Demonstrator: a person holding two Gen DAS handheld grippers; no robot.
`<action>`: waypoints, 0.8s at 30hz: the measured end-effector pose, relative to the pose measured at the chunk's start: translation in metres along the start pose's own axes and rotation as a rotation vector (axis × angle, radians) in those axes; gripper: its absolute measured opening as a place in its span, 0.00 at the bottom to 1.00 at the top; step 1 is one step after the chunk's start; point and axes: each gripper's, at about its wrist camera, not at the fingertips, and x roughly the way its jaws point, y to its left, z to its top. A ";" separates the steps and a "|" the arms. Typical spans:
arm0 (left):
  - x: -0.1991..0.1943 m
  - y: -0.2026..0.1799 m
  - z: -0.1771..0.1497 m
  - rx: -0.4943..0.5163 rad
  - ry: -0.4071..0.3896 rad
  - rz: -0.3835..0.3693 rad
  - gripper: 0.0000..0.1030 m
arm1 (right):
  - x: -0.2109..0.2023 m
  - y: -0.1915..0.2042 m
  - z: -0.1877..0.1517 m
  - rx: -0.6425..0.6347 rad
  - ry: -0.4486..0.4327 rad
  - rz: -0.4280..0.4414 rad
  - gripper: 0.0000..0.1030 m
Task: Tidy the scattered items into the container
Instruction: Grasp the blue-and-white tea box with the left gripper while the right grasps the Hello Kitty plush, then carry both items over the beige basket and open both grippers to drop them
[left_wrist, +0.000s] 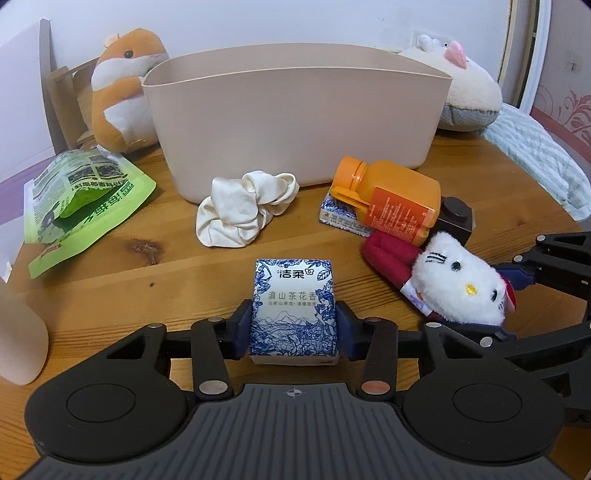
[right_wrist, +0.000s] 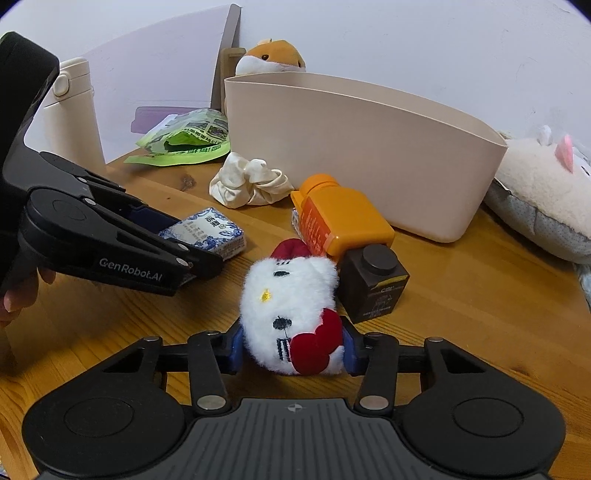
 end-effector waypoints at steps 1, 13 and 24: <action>-0.001 0.000 -0.001 -0.001 0.001 0.001 0.45 | -0.001 0.000 -0.001 0.002 0.001 0.001 0.42; -0.024 -0.006 -0.015 -0.015 -0.016 -0.004 0.45 | -0.021 -0.007 -0.013 0.053 0.010 0.004 0.40; -0.067 -0.012 -0.009 0.016 -0.101 0.014 0.45 | -0.061 -0.013 -0.011 0.051 -0.066 -0.034 0.40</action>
